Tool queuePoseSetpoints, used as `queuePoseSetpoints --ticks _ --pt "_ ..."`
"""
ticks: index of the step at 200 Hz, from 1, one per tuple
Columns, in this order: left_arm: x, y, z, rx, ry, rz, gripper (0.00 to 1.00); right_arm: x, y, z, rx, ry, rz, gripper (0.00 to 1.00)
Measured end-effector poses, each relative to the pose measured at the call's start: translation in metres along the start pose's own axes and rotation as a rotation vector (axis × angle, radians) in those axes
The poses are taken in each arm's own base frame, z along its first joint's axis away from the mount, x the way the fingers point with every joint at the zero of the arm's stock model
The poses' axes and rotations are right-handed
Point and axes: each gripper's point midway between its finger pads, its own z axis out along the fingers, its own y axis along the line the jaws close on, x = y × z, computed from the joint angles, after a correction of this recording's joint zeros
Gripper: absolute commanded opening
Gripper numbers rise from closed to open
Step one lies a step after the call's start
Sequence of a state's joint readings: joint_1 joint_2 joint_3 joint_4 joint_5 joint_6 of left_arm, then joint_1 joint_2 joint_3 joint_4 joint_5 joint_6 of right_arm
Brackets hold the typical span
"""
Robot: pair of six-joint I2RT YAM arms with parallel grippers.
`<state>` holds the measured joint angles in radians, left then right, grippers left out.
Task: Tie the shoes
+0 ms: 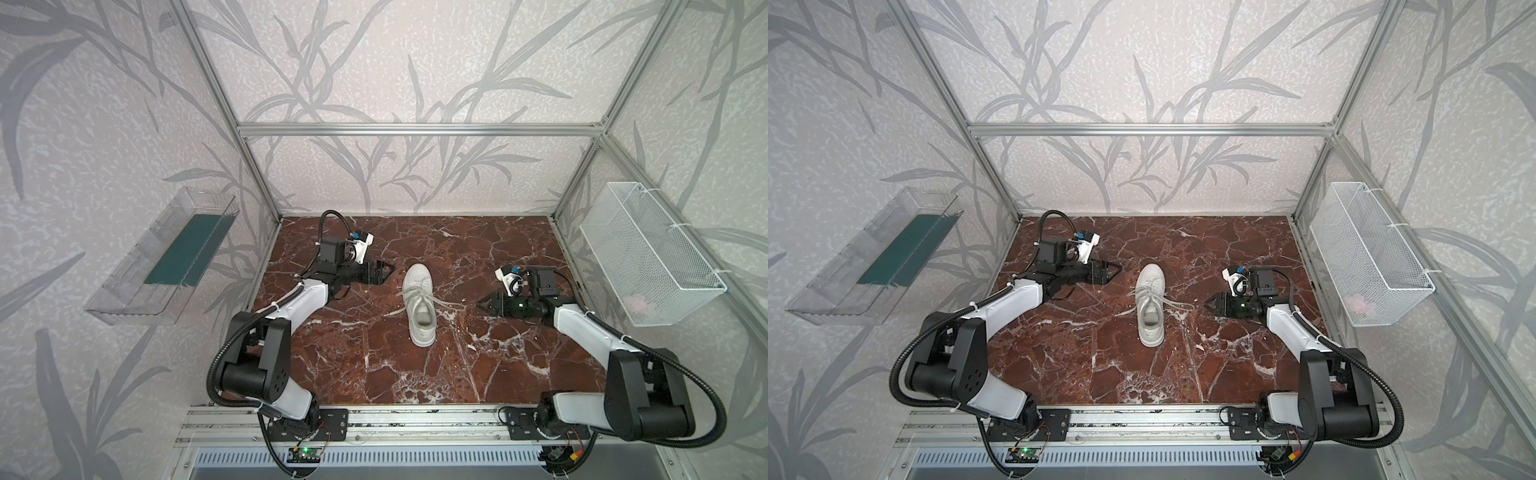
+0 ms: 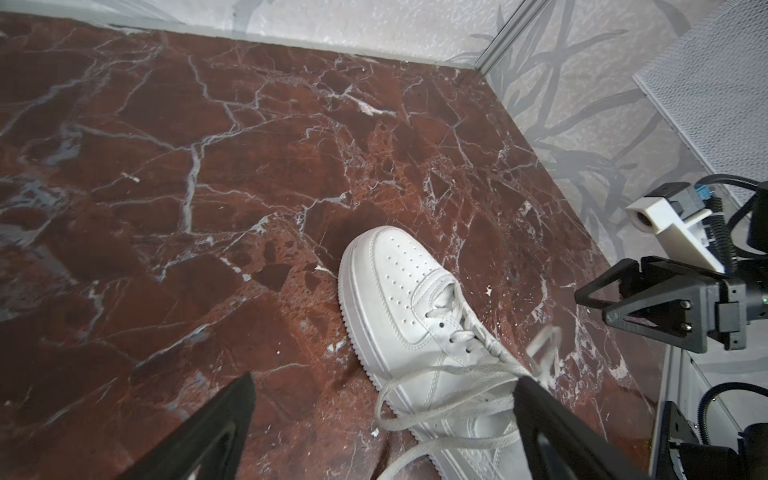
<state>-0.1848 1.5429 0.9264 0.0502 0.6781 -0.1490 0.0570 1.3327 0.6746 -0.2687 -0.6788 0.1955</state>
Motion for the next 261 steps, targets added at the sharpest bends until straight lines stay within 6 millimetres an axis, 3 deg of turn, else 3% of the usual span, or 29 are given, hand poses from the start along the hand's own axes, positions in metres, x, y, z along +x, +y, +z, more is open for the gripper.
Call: queuePoseSetpoints --ticks 26,52,80,120,155,179,211,261 --pt "0.007 -0.003 -0.009 -0.014 0.015 0.056 0.99 0.003 0.003 -0.001 -0.008 0.022 0.028 0.57" --pt "0.018 -0.009 -0.021 -0.022 0.054 0.152 0.9 0.0 0.004 -0.002 -0.008 0.016 0.033 0.57" --pt "0.042 -0.018 -0.031 -0.003 0.135 0.303 0.88 -0.009 0.01 -0.005 -0.013 0.004 0.019 0.56" --pt "0.092 -0.025 -0.026 0.022 0.319 0.486 0.83 -0.047 0.052 0.002 -0.037 -0.007 -0.166 0.55" --pt "0.129 -0.017 -0.015 0.031 0.468 0.593 0.79 -0.061 0.092 0.025 -0.063 0.046 -0.355 0.54" --pt "0.138 -0.007 -0.009 0.023 0.509 0.636 0.73 -0.072 0.105 0.039 -0.068 0.079 -0.424 0.53" --pt "0.147 0.005 0.003 0.026 0.563 0.66 0.64 -0.081 0.107 0.045 -0.061 0.096 -0.458 0.53" --pt "0.142 0.007 0.021 0.05 0.593 0.684 0.57 -0.085 0.107 0.047 -0.051 0.114 -0.479 0.52"
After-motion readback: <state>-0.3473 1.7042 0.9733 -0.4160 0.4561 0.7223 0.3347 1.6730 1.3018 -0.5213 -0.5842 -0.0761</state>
